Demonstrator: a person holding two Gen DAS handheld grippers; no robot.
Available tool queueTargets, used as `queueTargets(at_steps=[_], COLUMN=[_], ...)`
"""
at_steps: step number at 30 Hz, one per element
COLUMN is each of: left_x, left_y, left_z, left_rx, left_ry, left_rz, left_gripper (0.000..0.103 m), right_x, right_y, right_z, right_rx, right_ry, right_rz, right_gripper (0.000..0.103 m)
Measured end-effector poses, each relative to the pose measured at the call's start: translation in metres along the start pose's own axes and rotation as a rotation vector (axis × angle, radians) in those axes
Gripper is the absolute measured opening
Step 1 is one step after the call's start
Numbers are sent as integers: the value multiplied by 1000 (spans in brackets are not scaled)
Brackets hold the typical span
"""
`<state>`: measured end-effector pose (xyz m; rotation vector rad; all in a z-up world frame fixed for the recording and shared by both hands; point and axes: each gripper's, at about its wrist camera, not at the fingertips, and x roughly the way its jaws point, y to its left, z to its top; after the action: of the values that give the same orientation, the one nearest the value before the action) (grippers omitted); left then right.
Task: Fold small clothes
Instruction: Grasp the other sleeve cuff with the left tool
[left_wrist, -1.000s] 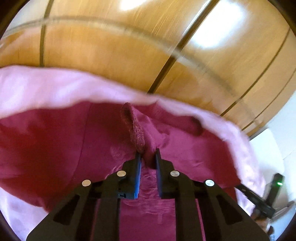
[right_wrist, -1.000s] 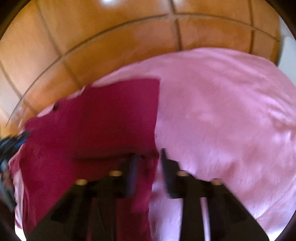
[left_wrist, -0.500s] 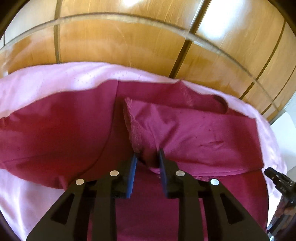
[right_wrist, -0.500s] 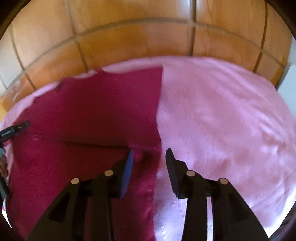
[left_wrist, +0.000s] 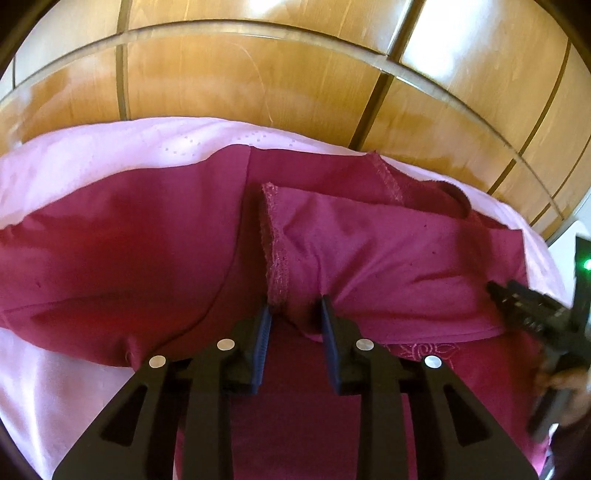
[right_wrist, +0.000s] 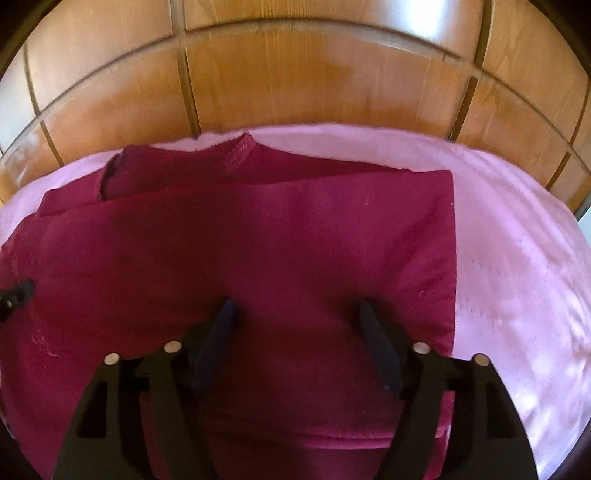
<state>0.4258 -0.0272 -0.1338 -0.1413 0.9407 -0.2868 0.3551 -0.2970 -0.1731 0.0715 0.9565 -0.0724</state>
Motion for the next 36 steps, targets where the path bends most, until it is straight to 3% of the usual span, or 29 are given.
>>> queueTargets(at_steps=[3, 4, 6, 9, 10, 12, 14, 15, 17, 20, 24, 26, 30, 33, 36], left_x=[-7, -12, -30, -61, -72, -91, -111, -119, -141, -169, -198, -204, -206, -198, -192], left_y=[7, 12, 27, 67, 83, 111, 147, 162, 201, 256, 315, 331, 351, 361, 361], left_z=[-2, -3, -7, -21, -27, -39, -53, -60, -75, -93, -102, -102, -90, -78, -63], left_rx=[-28, -55, -148, -311, -360, -433, -511, -542, -610, -704, -806, -835, -882, -914, -894], left_ry=[-6, -12, -63, -118, -132, -175, -188, -196, -222, -246, -284, -292, -271, -241, -241], left_rz=[-35, -44, -71, -153, -140, -110, -92, -84, -27, 11, 18, 30, 62, 45, 83], left_gripper=[27, 39, 51, 52, 60, 64, 64, 66, 67, 67, 67, 67, 67, 67, 61], right_x=[-1, -1, -2, -5, -5, -4, -5, -7, -19, -45, -71, -78, -72, -57, -54], right_y=[-10, -11, -8, -4, -3, -1, 2, 3, 6, 11, 43, 64, 98, 106, 99], right_z=[-7, -8, -8, -7, -7, -7, -5, -3, -4, -11, -36, -51, -75, -83, -80], right_rx=[47, 49, 34, 26, 26, 21, 13, 9, 22, 60, -21, -95, -215, -236, -207], right_ry=[-33, -41, -42, -52, -54, -55, -54, -54, -61, -91, -72, -65, -45, -18, -5], right_rz=[48, 50, 27, 4, 0, -21, -56, -84, -144, -50, 86, 120, 106, 75, 107], right_gripper=[74, 74, 76, 78, 78, 82, 87, 98, 100, 100, 100, 100, 100, 101, 101])
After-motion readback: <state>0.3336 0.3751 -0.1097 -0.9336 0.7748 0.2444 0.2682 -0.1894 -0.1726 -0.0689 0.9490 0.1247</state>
